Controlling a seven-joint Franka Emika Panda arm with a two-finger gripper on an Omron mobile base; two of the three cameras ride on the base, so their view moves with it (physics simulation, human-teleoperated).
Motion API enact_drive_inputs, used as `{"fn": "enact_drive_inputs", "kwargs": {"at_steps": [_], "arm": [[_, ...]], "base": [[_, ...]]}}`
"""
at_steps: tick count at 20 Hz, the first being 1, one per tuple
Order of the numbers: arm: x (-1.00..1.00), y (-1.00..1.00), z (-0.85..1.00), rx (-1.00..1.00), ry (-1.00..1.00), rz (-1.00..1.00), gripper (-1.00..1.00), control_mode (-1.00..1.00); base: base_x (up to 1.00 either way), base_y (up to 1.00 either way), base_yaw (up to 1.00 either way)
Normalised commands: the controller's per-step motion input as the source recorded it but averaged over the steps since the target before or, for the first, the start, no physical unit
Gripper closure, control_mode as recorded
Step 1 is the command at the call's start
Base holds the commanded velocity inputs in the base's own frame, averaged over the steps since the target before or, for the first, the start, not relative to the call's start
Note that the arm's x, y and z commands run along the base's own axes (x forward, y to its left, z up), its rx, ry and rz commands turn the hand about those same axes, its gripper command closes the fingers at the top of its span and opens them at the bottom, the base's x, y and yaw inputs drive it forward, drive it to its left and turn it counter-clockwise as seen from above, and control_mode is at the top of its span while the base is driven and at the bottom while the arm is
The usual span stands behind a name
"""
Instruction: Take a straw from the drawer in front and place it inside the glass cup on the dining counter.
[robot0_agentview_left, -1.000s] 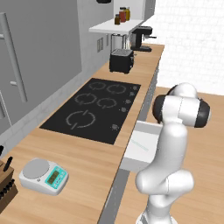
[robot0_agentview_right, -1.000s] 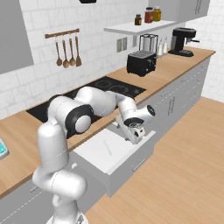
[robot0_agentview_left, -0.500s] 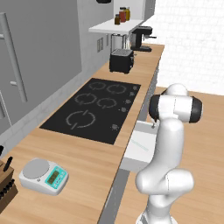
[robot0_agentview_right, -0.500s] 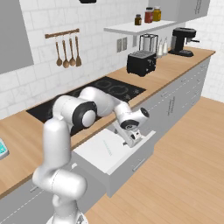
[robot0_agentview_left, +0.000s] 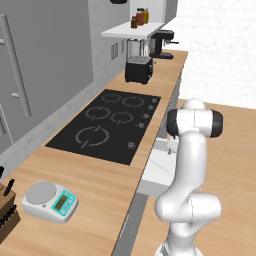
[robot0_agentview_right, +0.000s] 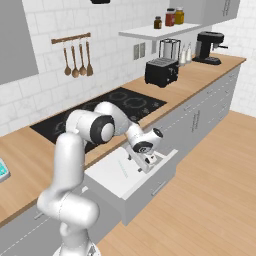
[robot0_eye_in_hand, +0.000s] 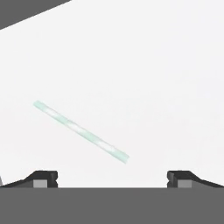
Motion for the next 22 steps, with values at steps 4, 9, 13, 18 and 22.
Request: {"fn": "enact_drive_inputs", "kwargs": {"at_steps": [4, 9, 13, 18, 22], "arm": [[0.0, 0.01, -0.48, -0.07, 0.04, 0.0, -1.0, -1.0], [-0.02, -0.04, -0.5, -0.04, 0.0, 0.0, -1.0, -1.0], [-0.27, -0.28, -0.46, -0.01, 0.0, 0.01, -1.0, -1.0], [-0.37, -0.56, -0.26, 0.0, 0.0, 0.04, -1.0, -1.0], [-0.27, -0.79, -0.01, 0.0, -0.02, 0.07, -1.0, -1.0]], "base": [[0.0, 0.0, 0.0], [0.0, 0.0, 0.0], [0.0, 0.0, 0.0], [0.0, 0.0, 0.0], [0.0, 0.0, 0.0]]}}
